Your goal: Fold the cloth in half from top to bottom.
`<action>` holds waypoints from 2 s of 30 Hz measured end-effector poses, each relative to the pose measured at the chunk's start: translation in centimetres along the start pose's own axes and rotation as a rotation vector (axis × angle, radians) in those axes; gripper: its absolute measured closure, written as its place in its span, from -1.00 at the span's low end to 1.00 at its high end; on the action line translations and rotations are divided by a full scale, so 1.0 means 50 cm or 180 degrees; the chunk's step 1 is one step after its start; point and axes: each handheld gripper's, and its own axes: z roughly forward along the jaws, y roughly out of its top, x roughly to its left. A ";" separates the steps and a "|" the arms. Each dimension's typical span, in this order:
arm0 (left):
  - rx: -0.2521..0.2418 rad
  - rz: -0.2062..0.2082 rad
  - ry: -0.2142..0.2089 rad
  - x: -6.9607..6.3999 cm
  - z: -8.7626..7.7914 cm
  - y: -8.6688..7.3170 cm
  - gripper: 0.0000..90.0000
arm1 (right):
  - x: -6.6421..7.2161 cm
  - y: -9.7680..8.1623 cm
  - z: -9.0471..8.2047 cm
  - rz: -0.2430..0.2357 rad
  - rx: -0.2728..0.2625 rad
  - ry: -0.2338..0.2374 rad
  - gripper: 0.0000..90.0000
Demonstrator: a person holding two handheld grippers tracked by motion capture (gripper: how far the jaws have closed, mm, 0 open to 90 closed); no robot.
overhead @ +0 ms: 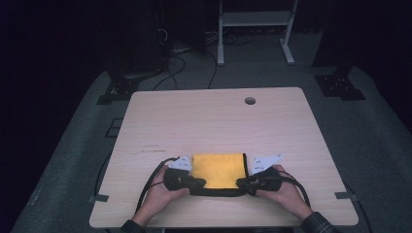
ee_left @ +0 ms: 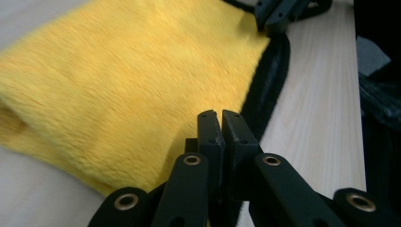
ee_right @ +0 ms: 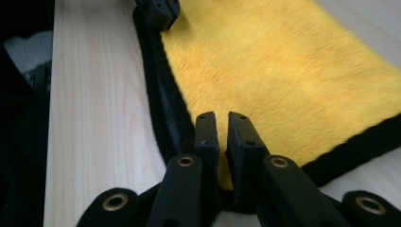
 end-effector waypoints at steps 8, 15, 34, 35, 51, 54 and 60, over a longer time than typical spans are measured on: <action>0.0048 0.0077 0.0066 -0.013 0.002 -0.017 0.88 | 0.018 -0.013 0.010 -0.0156 0.0090 -0.0033 0.86; -0.0232 0.0018 0.0335 -0.011 -0.040 -0.020 0.07 | -0.002 -0.016 -0.015 -0.0067 -0.0093 -0.0249 0.30; -0.0301 -0.0289 0.1158 0.032 -0.119 -0.077 -0.80 | -0.072 -0.084 -0.121 0.0391 -0.0262 -0.1004 -0.46; -0.0296 -0.0303 0.1186 0.033 -0.122 -0.081 -0.80 | -0.076 -0.093 -0.127 0.0413 -0.0248 -0.1047 -0.47; 0.0124 -0.0553 0.1505 0.058 -0.157 -0.166 -0.85 | -0.114 -0.194 -0.179 0.0817 0.0056 -0.1418 -0.61; 0.0137 -0.0525 0.1522 0.059 -0.161 -0.172 -0.91 | -0.115 -0.201 -0.184 0.0839 0.0030 -0.1448 -0.66; 0.0082 -0.0504 0.1546 0.064 -0.167 -0.185 -1.00 | -0.114 -0.208 -0.186 0.0850 -0.0020 -0.1475 -0.69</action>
